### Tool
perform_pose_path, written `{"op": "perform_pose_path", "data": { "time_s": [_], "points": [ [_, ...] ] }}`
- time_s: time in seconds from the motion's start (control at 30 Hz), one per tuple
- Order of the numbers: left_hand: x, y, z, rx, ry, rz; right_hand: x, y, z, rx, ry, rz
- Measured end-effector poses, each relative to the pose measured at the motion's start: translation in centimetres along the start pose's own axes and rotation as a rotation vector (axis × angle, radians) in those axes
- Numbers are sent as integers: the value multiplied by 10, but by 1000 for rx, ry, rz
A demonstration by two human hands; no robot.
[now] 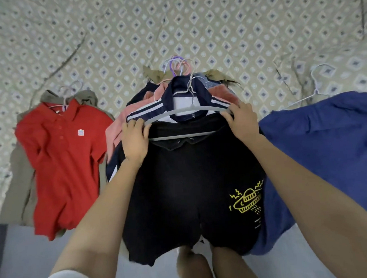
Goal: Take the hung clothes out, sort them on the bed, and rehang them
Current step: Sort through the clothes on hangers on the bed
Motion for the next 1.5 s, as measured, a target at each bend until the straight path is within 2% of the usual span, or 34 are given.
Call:
{"op": "perform_pose_path", "data": {
  "time_s": [0.13,0.23,0.4,0.53,0.63,0.87,1.07,1.27,1.5],
  "points": [
    [-11,42,-28,-6,-14,5,25,39,-34,-82,16,55],
    [-22,78,-58,-61,-94,-2,42,61,-74,-118,1,78],
    [-12,121,-117,30,-215,-85,67,88,-157,-218,16,162],
    [4,159,-175,-53,-315,-87,97,105,-227,-282,25,196],
    [11,186,-218,-121,-316,-70,119,117,-276,-321,30,210],
    [4,224,-290,-146,-343,-113,143,153,-367,-403,3,210],
    [-36,240,-328,-133,-439,-134,132,194,-419,-485,-132,182],
    [-98,249,-361,-155,-445,-224,102,247,-456,-518,-196,121],
    [-173,208,-417,-125,-474,-313,35,304,-518,-552,-238,50]
  ]
}}
Point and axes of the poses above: each hand's wrist, its own z-axis towards the middle knuckle, its own y-axis out of the back of the hand, x = y × z, the point moved 2 cm from there along z, towards the middle knuckle, and after that the axes turned 12 degrees about y, right-handed, at the moved point
